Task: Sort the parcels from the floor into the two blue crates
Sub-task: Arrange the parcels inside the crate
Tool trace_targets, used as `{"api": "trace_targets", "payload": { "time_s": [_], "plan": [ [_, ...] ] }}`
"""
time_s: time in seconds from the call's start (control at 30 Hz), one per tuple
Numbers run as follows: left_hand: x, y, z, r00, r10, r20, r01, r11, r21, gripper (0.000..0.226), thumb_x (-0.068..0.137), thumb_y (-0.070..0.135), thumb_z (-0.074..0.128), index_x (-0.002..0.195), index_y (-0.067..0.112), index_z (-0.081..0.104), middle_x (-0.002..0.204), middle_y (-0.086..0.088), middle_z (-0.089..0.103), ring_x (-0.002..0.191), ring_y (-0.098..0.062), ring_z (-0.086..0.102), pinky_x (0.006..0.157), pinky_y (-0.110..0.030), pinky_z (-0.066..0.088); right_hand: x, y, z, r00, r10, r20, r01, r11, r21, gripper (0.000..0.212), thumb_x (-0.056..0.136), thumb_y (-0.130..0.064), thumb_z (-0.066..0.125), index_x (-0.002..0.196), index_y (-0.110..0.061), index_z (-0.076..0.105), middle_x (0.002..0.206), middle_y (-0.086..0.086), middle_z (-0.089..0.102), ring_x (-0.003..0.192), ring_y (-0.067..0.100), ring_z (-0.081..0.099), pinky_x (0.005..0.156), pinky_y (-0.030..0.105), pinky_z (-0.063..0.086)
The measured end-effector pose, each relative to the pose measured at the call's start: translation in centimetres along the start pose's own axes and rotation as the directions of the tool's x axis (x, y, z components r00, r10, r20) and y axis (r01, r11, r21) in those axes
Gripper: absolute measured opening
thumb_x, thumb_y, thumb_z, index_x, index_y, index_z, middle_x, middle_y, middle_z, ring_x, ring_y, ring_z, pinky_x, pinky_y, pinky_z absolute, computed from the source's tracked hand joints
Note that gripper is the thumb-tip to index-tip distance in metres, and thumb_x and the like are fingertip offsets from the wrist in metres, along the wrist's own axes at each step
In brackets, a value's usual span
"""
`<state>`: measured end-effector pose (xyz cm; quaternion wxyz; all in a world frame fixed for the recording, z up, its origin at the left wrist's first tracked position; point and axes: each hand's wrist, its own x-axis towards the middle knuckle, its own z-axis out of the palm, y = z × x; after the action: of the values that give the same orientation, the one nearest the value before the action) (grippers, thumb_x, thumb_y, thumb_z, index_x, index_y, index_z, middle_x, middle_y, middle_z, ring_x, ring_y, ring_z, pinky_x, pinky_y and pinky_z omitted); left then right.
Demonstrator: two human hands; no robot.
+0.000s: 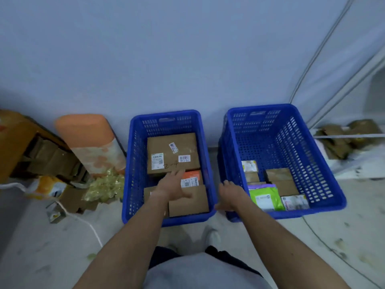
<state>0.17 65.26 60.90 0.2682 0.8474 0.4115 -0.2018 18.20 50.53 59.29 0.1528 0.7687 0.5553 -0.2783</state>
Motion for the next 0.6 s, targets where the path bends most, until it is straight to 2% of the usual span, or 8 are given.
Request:
{"api": "trace_targets", "payload": {
  "time_s": [0.17,0.3,0.43,0.6],
  "plan": [
    [-0.2,2.9,-2.3,0.983,0.182,-0.029,-0.18,0.982,0.049,0.102,0.071,0.07,0.073,0.152,0.024,0.03,0.153,-0.003,0.04,0.134,-0.025,0.044,0.107,-0.041,0.041,-4.4,1.5,0.6,0.985,0.162,-0.064,-0.157,0.984,0.079,0.075,0.08,-0.058,0.066,0.132,-0.009,0.043,0.132,0.012,0.046,0.123,0.03,0.047,0.099,0.041,0.043],
    [-0.5,5.6,-1.9,0.957,0.289,0.001,-0.288,0.951,0.114,0.109,0.068,0.08,0.067,0.154,0.026,0.026,0.15,-0.001,0.042,0.132,-0.024,0.046,0.103,-0.042,0.045,-9.4,2.2,2.2,0.942,0.327,-0.076,-0.315,0.94,0.134,0.074,0.078,-0.058,0.065,0.131,-0.009,0.044,0.13,0.011,0.048,0.123,0.029,0.048,0.098,0.041,0.043],
    [-2.5,9.3,0.6,0.903,0.419,0.098,-0.43,0.89,0.152,0.114,0.065,0.079,0.069,0.154,0.024,0.025,0.151,-0.003,0.039,0.136,-0.024,0.042,0.105,-0.041,0.043,-16.4,2.5,5.6,0.865,0.499,-0.048,-0.477,0.849,0.228,0.082,0.079,-0.058,0.065,0.139,-0.01,0.035,0.137,0.011,0.042,0.126,0.029,0.045,0.1,0.042,0.043],
    [-5.8,14.6,4.6,0.819,0.542,0.19,-0.573,0.793,0.206,0.108,0.063,0.079,0.071,0.149,0.025,0.033,0.141,-0.005,0.045,0.131,-0.025,0.045,0.103,-0.042,0.044,-25.4,3.2,10.0,0.74,0.672,0.024,-0.645,0.699,0.309,0.076,0.082,-0.058,0.063,0.136,-0.01,0.036,0.134,0.01,0.044,0.123,0.028,0.047,0.098,0.041,0.042]
  ]
}}
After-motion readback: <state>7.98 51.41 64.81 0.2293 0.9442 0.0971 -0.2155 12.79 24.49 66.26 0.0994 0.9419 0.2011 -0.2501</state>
